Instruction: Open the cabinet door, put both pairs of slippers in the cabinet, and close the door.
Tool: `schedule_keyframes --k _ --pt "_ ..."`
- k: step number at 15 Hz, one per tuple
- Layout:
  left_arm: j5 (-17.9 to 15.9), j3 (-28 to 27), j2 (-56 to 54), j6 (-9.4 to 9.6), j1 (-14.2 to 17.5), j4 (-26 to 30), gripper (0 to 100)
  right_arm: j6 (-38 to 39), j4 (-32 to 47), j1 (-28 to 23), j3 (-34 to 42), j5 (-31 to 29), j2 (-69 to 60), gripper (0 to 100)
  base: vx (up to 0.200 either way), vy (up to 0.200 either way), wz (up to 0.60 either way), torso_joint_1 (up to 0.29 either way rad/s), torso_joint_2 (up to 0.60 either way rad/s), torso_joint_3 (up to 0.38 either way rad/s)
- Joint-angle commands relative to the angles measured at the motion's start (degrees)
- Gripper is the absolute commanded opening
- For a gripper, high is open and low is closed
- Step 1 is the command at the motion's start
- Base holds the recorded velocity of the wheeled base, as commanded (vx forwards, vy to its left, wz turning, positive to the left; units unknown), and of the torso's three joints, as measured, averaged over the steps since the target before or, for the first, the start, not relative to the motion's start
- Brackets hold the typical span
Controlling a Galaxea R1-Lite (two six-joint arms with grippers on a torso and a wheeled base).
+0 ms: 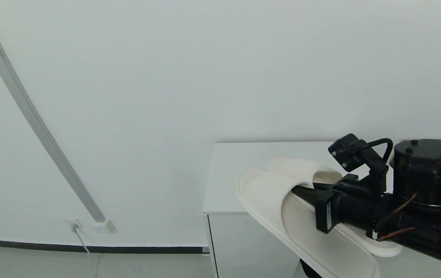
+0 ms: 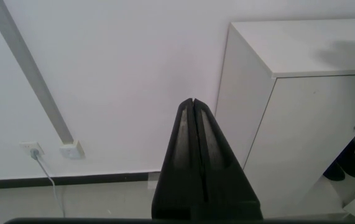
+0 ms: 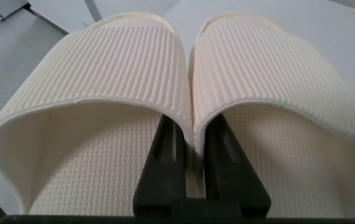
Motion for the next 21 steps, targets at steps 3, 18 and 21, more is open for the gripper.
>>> schedule_keyframes --k 3,18,21 --pt "0.0 0.0 0.0 -0.07 0.0 0.0 0 0.0 -0.1 1.1 0.1 -0.4 -0.8 0 0.0 0.0 0.0 0.0 0.0 0.0" --pt "0.0 0.0 0.0 -0.25 0.0 0.0 0 -0.1 -0.5 1.7 1.1 -0.7 0.9 0 -0.147 0.0 0.0 0.001 0.0 0.003" --pt "0.0 0.0 0.0 -0.25 0.0 0.0 0 -0.1 -0.5 1.8 1.2 -0.6 0.8 0 0.0 0.0 0.0 0.0 0.0 0.0"
